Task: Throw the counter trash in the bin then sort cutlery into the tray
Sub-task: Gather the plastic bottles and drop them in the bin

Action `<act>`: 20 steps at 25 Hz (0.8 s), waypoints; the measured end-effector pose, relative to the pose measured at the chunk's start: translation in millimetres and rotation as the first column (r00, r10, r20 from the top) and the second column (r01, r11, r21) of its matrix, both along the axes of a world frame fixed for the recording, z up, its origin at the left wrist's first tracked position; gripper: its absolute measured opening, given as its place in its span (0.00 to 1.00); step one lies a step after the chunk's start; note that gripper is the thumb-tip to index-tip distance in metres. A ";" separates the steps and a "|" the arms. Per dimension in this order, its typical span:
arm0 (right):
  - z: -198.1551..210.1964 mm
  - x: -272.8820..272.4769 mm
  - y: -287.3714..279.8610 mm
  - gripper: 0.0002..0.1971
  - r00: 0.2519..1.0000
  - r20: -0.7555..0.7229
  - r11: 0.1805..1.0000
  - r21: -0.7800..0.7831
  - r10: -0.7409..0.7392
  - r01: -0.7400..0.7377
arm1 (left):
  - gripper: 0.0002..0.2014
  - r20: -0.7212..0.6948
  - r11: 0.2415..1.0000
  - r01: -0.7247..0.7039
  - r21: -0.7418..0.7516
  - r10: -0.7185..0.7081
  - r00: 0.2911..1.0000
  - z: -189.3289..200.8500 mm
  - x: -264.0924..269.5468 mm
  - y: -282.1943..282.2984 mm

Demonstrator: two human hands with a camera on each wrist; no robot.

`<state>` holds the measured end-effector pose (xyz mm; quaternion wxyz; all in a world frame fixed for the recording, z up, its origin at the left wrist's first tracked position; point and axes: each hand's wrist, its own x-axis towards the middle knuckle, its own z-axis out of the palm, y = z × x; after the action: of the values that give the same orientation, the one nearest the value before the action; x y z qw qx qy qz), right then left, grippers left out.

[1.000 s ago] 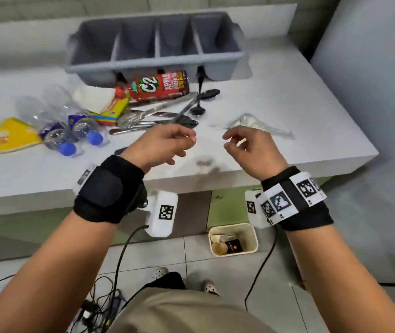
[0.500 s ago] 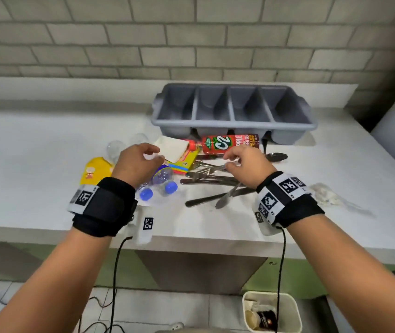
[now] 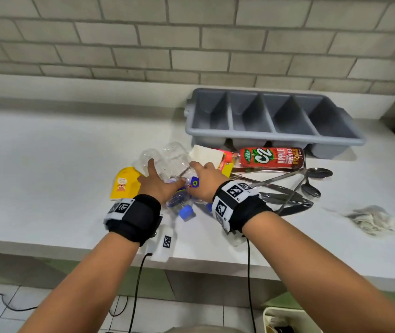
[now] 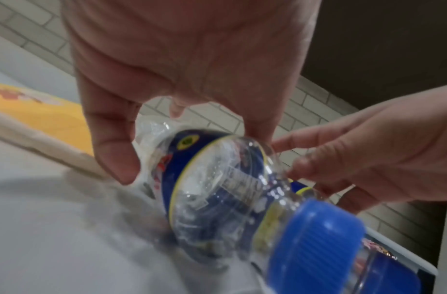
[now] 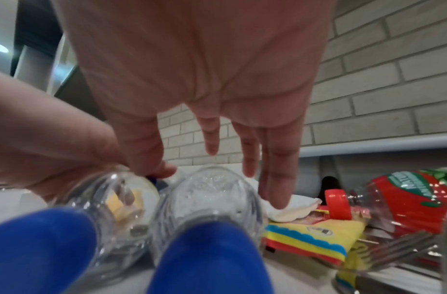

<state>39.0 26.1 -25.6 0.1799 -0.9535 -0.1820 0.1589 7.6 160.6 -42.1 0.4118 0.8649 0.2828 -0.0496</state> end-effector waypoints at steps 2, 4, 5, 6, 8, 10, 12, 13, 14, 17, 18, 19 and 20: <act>-8.8 2.5 5.3 0.37 0.999 -0.018 0.998 -0.048 -0.029 0.028 | 0.55 0.029 0.999 -0.011 -0.040 0.013 1.000 -7.8 4.7 4.7; -14.1 3.8 7.7 0.39 0.998 -0.038 0.998 -0.049 -0.042 0.041 | 0.53 0.067 0.998 -0.010 -0.061 0.014 0.998 -11.5 7.5 9.6; -16.2 3.8 8.4 0.40 0.998 -0.034 0.998 -0.035 -0.047 0.046 | 0.52 0.078 0.997 -0.009 -0.073 0.015 0.997 -12.0 8.5 11.8; -17.1 3.0 8.8 0.40 0.998 -0.027 0.998 -0.017 -0.055 0.055 | 0.52 0.086 0.996 -0.010 -0.088 0.018 0.996 -11.5 8.7 14.1; -15.1 0.3 7.4 0.40 0.997 -0.024 0.997 0.025 -0.078 0.079 | 0.52 0.116 0.995 -0.013 -0.100 0.024 0.993 -6.6 7.7 19.1; -8.8 -3.5 0.3 0.41 0.995 -0.011 0.991 0.098 -0.095 0.096 | 0.52 0.171 0.995 -0.016 -0.097 0.032 0.985 1.3 5.2 21.5; 1.8 -10.5 -11.5 0.42 0.993 0.008 0.966 0.233 -0.117 0.112 | 0.50 0.264 0.991 -0.011 -0.135 0.047 0.964 15.1 -1.7 15.5; 6.6 -15.2 -20.5 0.42 0.989 0.026 0.939 0.320 -0.143 0.127 | 0.48 0.315 0.986 0.003 -0.164 0.049 0.948 22.3 -4.6 8.5; 9.5 -20.6 -32.1 0.42 0.983 0.048 0.900 0.410 -0.180 0.145 | 0.45 0.360 0.982 0.024 -0.186 0.045 0.932 30.4 -8.8 -1.4; 11.7 -41.1 -79.5 0.43 0.946 0.079 0.748 0.634 -0.314 0.196 | 0.41 0.459 0.966 0.125 -0.225 -0.009 0.889 50.1 -22.5 -41.4; 10.7 -51.2 -99.0 0.43 0.929 0.089 0.700 0.685 -0.358 0.204 | 0.42 0.479 0.956 0.178 -0.232 -0.047 0.876 53.8 -28.2 -58.4; 9.2 -62.9 -119.0 0.43 0.909 0.106 0.660 0.722 -0.402 0.207 | 0.42 0.502 0.943 0.234 -0.236 -0.088 0.860 56.2 -34.9 -75.7; 7.6 -74.9 -135.1 0.43 0.888 0.124 0.622 0.756 -0.442 0.204 | 0.40 0.526 0.928 0.286 -0.238 -0.124 0.842 57.3 -40.9 -91.1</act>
<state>-35.9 -109.0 -18.0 0.5376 -0.8327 -0.0778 -0.1070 -33.3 69.5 15.2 0.5922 0.7986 0.0595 0.0893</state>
